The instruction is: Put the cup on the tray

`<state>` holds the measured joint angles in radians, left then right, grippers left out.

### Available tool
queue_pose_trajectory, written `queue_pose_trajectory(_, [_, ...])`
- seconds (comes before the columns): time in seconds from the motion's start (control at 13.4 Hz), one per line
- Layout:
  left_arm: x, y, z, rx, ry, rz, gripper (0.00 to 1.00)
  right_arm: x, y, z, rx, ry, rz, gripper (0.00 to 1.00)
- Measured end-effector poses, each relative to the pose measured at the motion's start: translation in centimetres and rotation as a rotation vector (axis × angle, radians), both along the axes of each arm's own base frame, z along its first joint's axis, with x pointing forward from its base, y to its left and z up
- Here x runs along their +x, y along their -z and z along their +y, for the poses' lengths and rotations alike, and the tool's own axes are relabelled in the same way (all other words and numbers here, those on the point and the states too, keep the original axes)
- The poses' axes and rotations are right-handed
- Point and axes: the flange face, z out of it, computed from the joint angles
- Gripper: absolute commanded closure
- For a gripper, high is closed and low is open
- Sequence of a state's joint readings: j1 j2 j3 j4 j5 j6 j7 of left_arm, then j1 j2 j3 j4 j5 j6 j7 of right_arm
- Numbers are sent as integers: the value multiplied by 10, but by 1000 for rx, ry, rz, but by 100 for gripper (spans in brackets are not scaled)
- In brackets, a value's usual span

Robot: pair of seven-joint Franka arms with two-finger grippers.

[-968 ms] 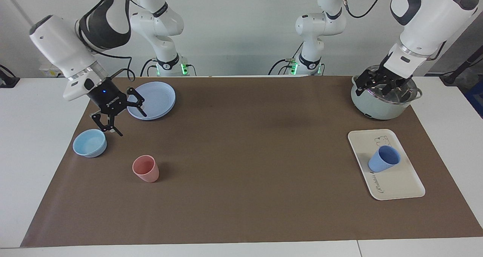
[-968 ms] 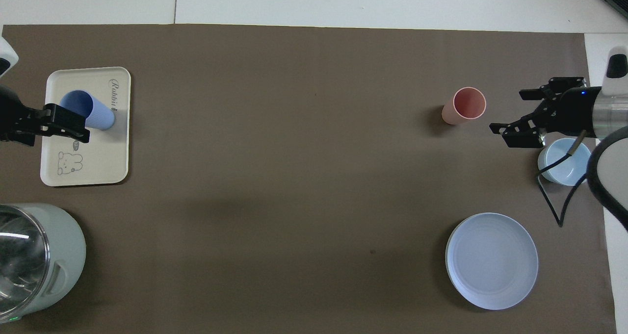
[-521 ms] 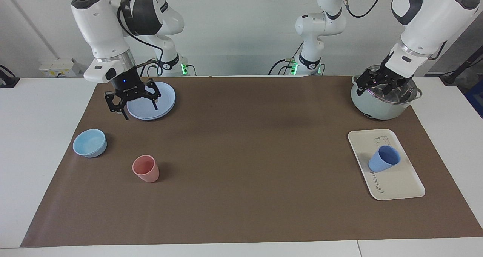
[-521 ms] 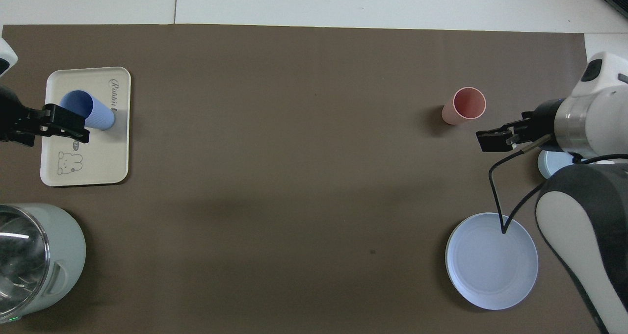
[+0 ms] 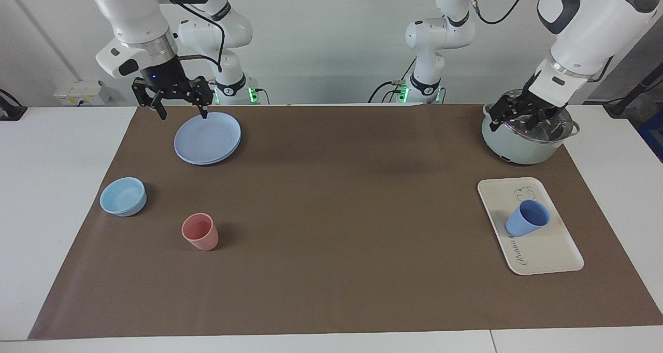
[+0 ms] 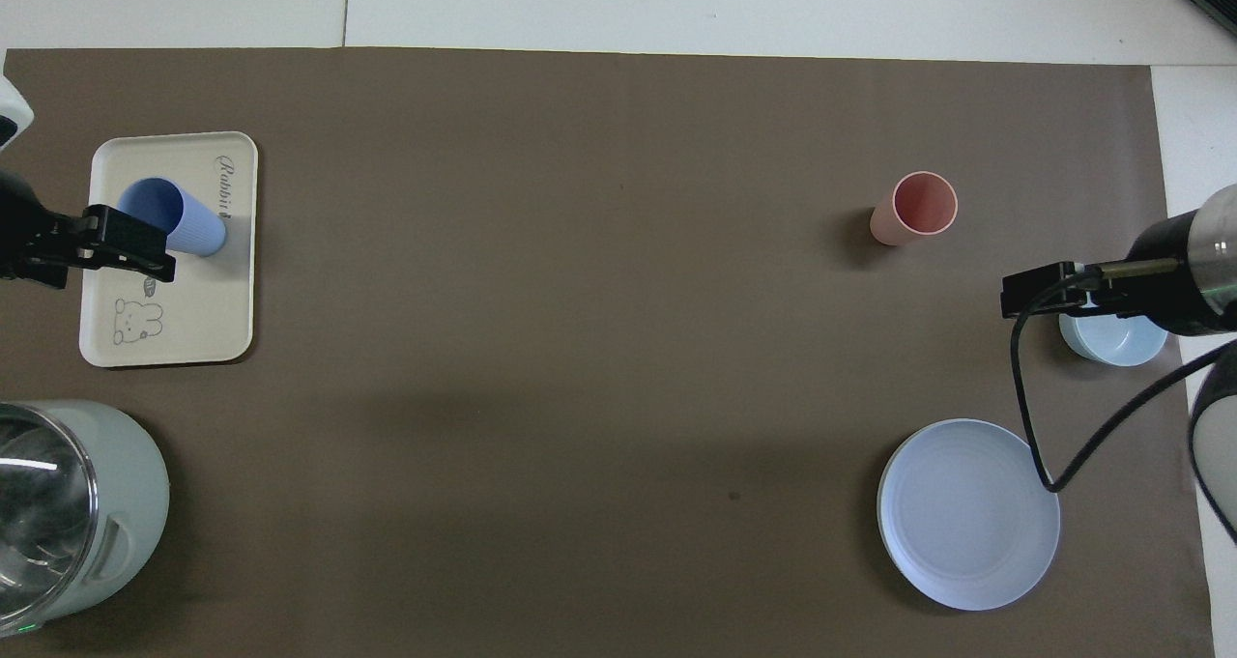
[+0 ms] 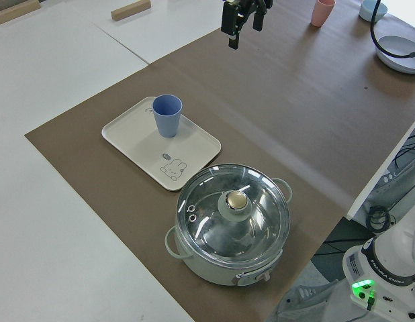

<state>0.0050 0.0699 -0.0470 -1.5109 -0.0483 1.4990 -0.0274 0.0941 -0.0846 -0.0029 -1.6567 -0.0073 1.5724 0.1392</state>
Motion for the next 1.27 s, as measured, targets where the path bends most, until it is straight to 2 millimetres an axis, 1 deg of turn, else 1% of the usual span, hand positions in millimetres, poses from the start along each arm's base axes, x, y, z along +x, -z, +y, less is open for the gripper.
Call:
queue_pose_trajectory(0.07, [0,0,0,0,0,-1,0,0,-1,0,0,27,2,0])
queue_pose_trajectory(0.3, [0,-2,0,0,0,-12,0,3,4,1,-1,32,11,0])
queue_pose_trajectory(0.52, [0,-8,0,0,-1,-37,0,4,5,-2,1,38,14,0])
queue_pose_trajectory(0.6, [0,-10,1,7,0,-43,0,4,4,-11,9,55,12,0])
queue_pose_trajectory(0.74, [-2,-14,0,40,8,-52,0,4,-4,-35,25,95,11,0])
queue_pose_trajectory(0.82, [-2,-15,-1,44,12,-57,0,4,-8,-42,26,103,10,0])
queue_pose_trajectory(0.97, [-3,-16,-3,45,15,-61,0,4,-11,-41,22,95,6,0])
queue_pose_trajectory(1.12, [-3,-17,-3,45,15,-62,0,5,-9,-35,20,85,11,0])
queue_pose_trajectory(1.27, [-3,-17,-3,45,15,-63,0,6,-7,-34,20,83,15,0])
